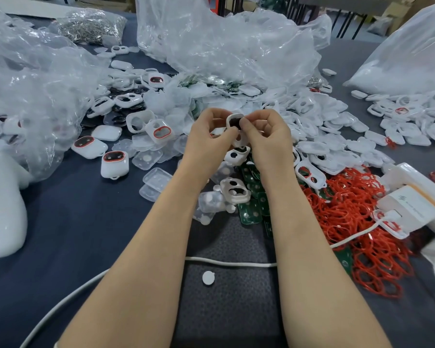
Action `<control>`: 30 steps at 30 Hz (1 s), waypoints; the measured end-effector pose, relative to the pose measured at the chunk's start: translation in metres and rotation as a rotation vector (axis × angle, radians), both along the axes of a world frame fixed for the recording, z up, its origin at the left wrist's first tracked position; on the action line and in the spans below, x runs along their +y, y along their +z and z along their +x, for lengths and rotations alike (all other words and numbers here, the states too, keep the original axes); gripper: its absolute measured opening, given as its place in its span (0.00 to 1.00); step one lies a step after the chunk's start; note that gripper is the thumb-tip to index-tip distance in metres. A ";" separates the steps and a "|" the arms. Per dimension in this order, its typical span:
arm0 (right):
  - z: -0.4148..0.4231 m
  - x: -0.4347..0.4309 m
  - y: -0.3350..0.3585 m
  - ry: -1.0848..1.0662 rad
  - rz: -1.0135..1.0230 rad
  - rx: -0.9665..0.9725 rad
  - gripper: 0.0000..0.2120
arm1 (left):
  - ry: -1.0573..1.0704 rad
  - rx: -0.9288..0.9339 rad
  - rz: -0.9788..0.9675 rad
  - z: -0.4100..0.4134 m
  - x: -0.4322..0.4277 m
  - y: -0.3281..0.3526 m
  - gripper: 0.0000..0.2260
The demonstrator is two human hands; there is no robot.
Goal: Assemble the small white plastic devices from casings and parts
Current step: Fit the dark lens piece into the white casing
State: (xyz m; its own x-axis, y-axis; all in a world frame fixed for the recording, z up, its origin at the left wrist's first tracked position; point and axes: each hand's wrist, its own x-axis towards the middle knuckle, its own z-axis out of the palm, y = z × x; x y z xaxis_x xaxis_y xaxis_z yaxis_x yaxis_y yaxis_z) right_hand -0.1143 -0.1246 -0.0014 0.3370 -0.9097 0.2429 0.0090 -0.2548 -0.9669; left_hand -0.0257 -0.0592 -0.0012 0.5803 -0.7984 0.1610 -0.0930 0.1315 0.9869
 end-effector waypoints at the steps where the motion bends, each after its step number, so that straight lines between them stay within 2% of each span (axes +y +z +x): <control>1: 0.000 0.000 0.000 0.008 0.002 -0.004 0.05 | -0.005 -0.003 -0.003 0.000 0.000 0.000 0.08; 5: 0.000 0.001 -0.001 -0.010 0.028 -0.011 0.07 | 0.015 -0.009 -0.014 0.002 -0.003 -0.003 0.10; 11: 0.007 0.004 -0.002 -0.075 -0.161 0.080 0.03 | 0.100 -0.082 0.008 0.002 -0.007 -0.007 0.09; 16: 0.010 0.007 -0.005 -0.074 -0.324 0.238 0.03 | 0.263 -0.289 0.038 0.000 -0.004 -0.007 0.07; 24: 0.017 0.015 -0.009 -0.167 -0.516 0.219 0.06 | 0.417 -0.497 -0.020 -0.003 -0.002 -0.009 0.07; 27: 0.017 0.016 -0.009 -0.203 -0.553 0.166 0.05 | 0.379 -0.435 -0.057 -0.006 -0.001 -0.005 0.07; 29: 0.015 0.015 -0.009 -0.214 -0.592 0.139 0.05 | 0.324 -0.223 -0.024 -0.007 -0.002 -0.002 0.09; 30: 0.014 0.015 -0.009 -0.215 -0.608 0.131 0.06 | 0.296 -0.027 -0.022 -0.005 -0.003 0.000 0.09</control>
State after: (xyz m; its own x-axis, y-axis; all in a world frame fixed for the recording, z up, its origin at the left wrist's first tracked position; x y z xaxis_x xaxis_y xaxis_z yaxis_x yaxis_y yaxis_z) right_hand -0.1004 -0.1100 -0.0105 0.2246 -0.6737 0.7040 -0.2107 -0.7390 -0.6400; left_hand -0.0309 -0.0623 -0.0010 0.7824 -0.5916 0.1946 -0.1562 0.1160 0.9809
